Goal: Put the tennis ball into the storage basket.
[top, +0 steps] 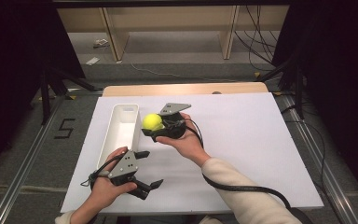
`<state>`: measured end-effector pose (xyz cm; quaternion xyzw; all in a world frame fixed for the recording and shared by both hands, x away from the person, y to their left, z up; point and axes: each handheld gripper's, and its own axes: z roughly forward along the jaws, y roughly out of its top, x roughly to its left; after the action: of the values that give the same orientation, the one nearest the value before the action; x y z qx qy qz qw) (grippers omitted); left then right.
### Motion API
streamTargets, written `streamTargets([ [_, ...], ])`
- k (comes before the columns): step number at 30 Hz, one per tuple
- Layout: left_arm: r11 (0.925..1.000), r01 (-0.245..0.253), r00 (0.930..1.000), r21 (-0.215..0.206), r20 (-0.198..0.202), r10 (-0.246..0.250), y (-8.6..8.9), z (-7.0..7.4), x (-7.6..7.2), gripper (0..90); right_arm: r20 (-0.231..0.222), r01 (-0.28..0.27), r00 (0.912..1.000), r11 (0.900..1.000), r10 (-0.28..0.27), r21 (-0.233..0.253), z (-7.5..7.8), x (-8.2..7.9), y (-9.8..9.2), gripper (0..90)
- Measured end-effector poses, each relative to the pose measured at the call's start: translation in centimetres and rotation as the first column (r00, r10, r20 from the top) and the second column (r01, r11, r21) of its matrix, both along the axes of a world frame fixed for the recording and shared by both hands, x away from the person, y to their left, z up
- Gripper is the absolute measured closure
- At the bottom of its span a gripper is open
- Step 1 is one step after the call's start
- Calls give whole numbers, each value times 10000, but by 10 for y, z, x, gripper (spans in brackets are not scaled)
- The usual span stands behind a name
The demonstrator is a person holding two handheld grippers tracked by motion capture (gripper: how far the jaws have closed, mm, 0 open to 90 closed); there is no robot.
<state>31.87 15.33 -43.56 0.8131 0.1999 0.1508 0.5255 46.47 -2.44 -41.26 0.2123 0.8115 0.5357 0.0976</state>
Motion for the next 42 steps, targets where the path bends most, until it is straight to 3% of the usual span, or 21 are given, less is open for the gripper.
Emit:
streamTargets([
  [42, 10000, -1, 10000, 6, 10, 1, 1, 0, 0, 1, 68, -203, 9998, 9998, 202, 31, 4, 0, 14, 264],
])
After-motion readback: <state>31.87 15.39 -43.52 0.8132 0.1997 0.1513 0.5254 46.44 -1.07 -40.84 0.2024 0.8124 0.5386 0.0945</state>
